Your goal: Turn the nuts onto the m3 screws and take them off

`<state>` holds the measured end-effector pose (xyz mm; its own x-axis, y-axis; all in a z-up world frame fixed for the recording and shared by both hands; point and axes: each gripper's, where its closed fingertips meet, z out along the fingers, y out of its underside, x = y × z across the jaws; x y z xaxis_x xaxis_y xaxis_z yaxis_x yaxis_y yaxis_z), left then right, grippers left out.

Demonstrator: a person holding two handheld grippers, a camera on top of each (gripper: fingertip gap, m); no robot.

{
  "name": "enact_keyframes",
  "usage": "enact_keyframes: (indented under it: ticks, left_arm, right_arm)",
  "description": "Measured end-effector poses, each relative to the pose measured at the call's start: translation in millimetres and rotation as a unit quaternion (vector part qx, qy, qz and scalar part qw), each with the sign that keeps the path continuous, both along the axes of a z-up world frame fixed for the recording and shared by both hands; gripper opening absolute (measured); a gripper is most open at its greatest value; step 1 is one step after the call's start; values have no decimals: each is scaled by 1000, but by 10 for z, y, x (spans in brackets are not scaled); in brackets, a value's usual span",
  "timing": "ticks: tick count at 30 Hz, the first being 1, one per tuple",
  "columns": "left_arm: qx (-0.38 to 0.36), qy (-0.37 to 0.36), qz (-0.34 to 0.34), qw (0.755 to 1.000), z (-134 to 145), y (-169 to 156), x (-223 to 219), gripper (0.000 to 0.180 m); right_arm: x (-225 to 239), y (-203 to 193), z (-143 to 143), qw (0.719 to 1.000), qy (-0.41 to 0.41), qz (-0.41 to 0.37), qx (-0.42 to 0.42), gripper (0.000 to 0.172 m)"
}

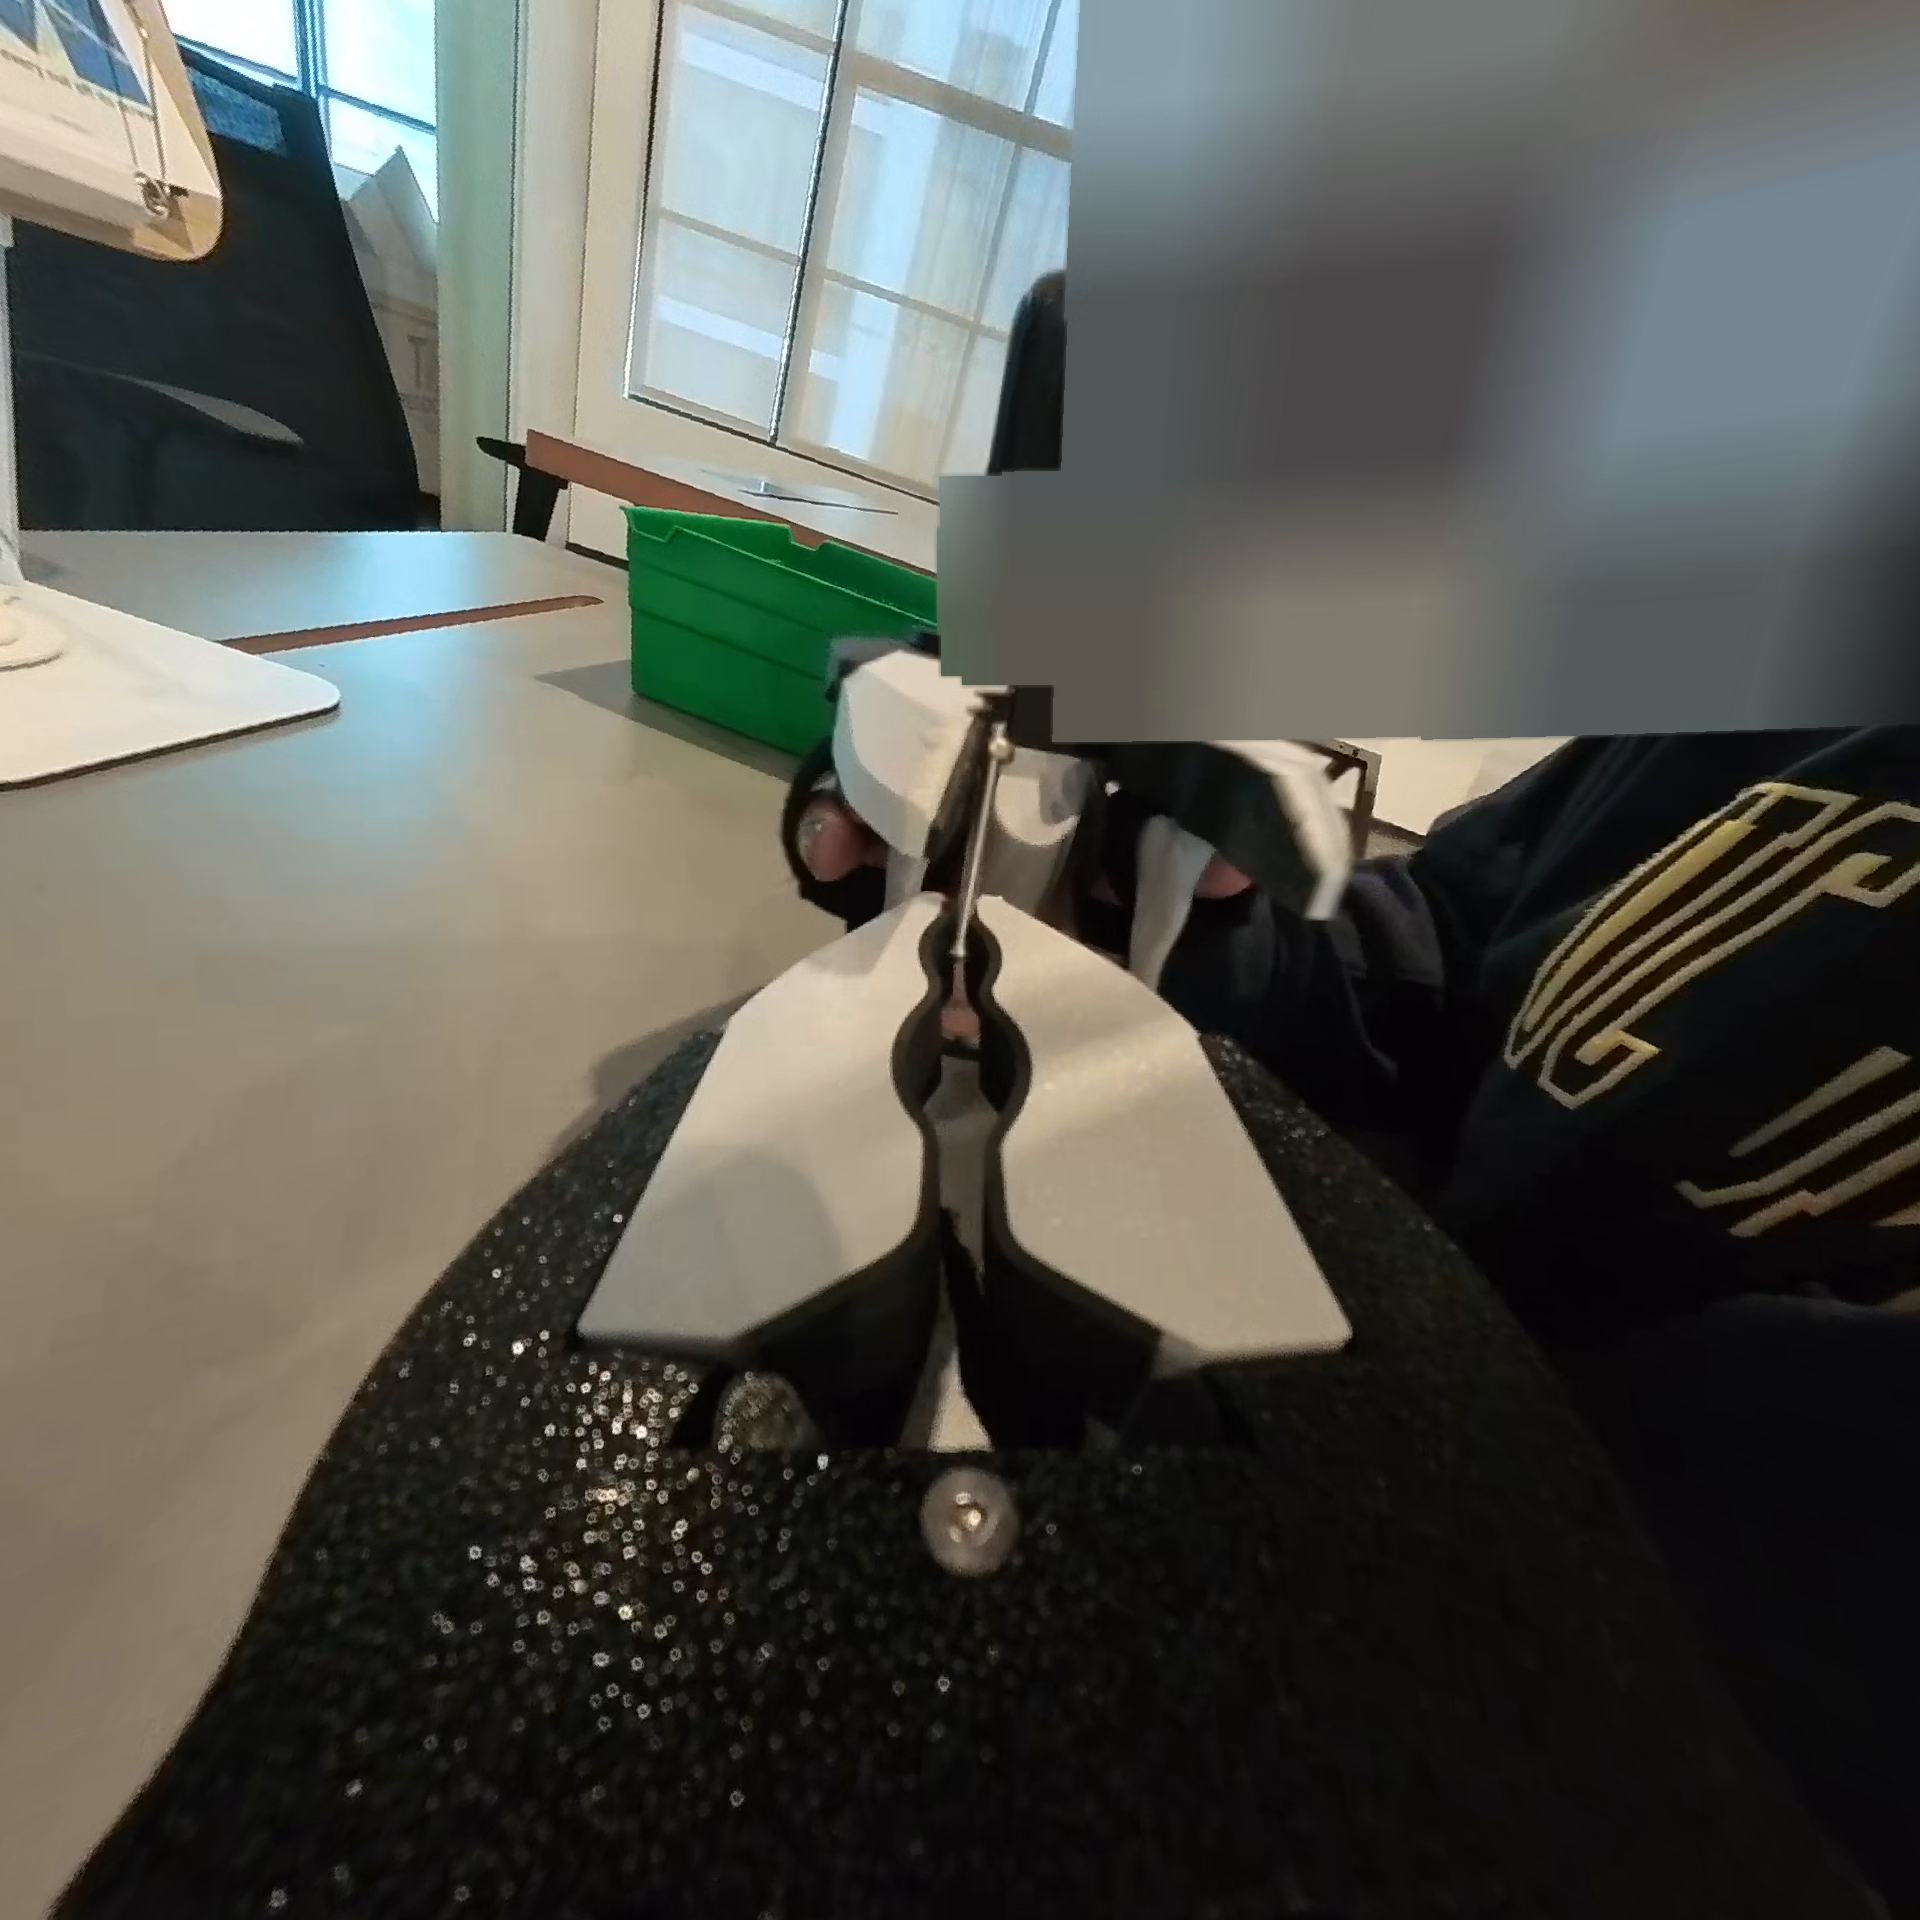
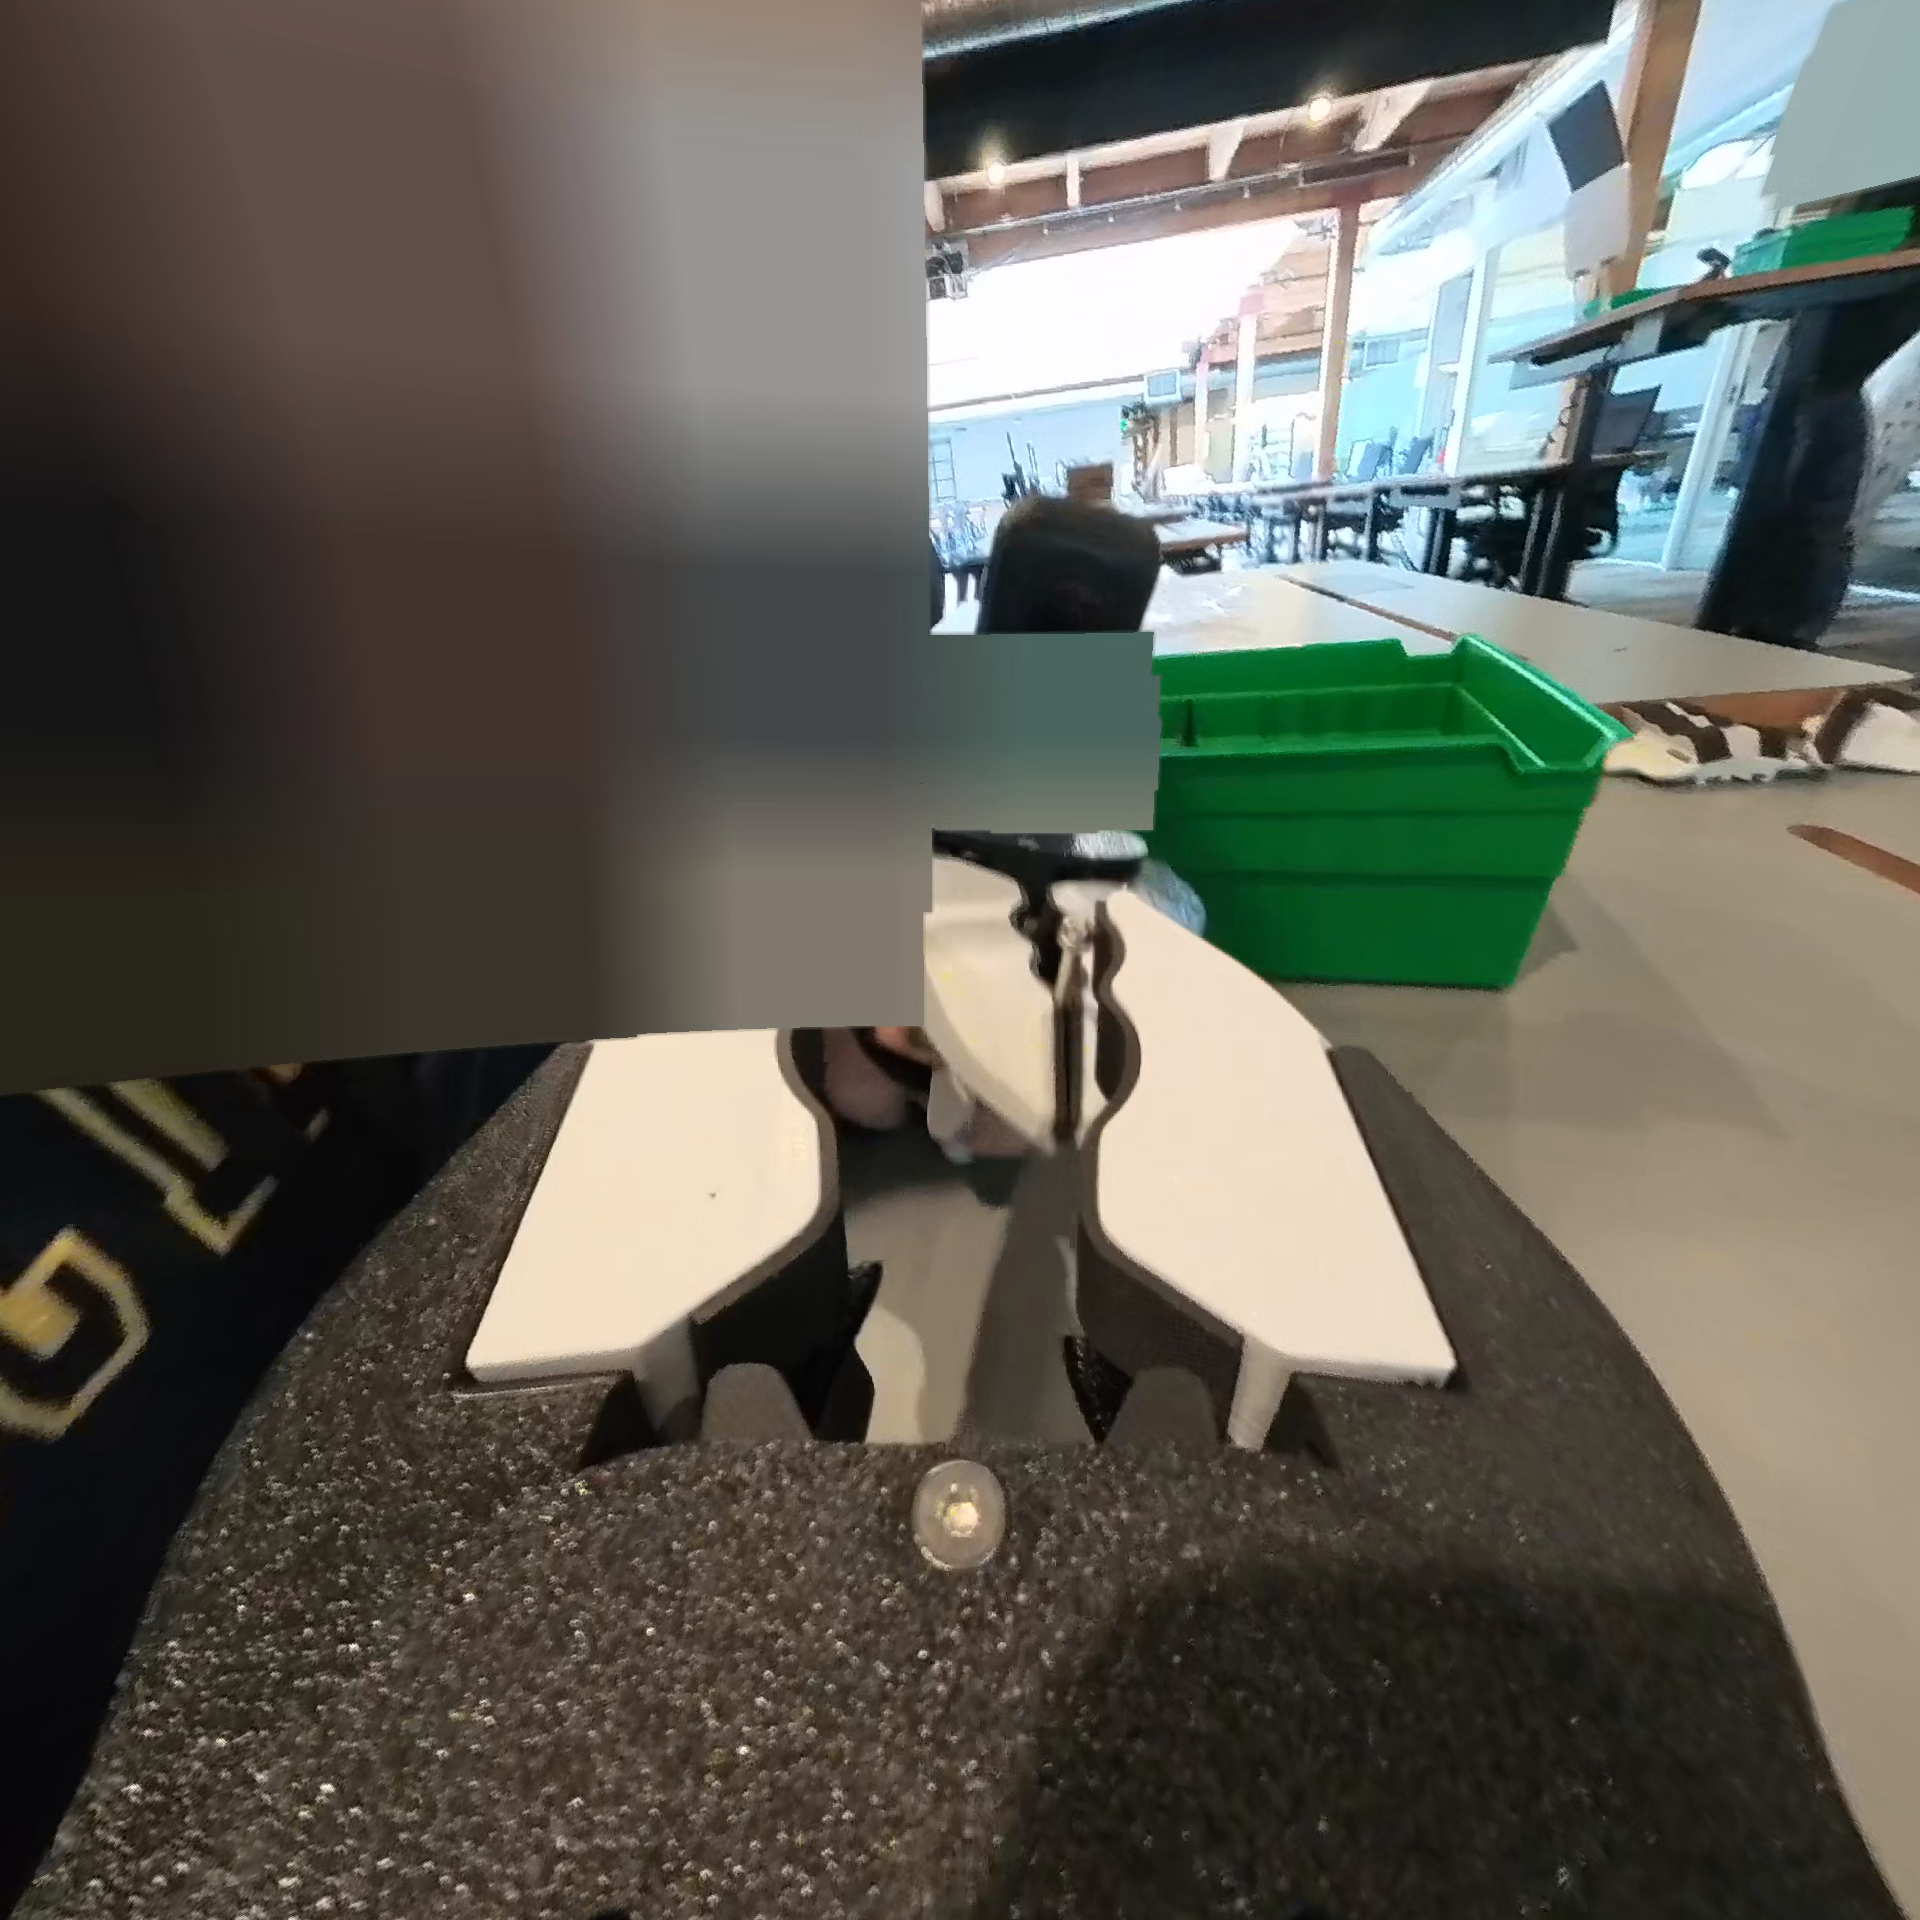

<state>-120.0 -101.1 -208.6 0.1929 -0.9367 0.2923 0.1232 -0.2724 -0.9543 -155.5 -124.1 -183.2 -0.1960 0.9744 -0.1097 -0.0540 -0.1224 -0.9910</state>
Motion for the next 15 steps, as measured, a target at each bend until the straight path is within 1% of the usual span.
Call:
enact_keyframes:
  ticks: [1,3,4,6,9,15]
  left_arm:
    - [0,0,-1,1000,1,-3,0,0]
    - [0,3,-2,1000,-5,-5,7,0]
    - [0,3,0,1000,-6,-1,6,0]
    - [-5,-1,0,1000,-4,9,-1,0]
    - [-4,-1,1,1000,-2,9,-3,0]
    - [3,-23,-8,1000,50,-22,-14,0]
  right_arm:
    - [33,14,-28,1000,-6,-4,2,47]
    - [72,53,-52,1000,-12,-10,-1,42]
    - [77,85,-20,1000,-2,-17,-4,40]
    - [71,135,66,999,23,-34,-5,40]
    - [24,131,76,999,19,-36,8,40]
    - [-33,135,91,999,23,-37,-2,38]
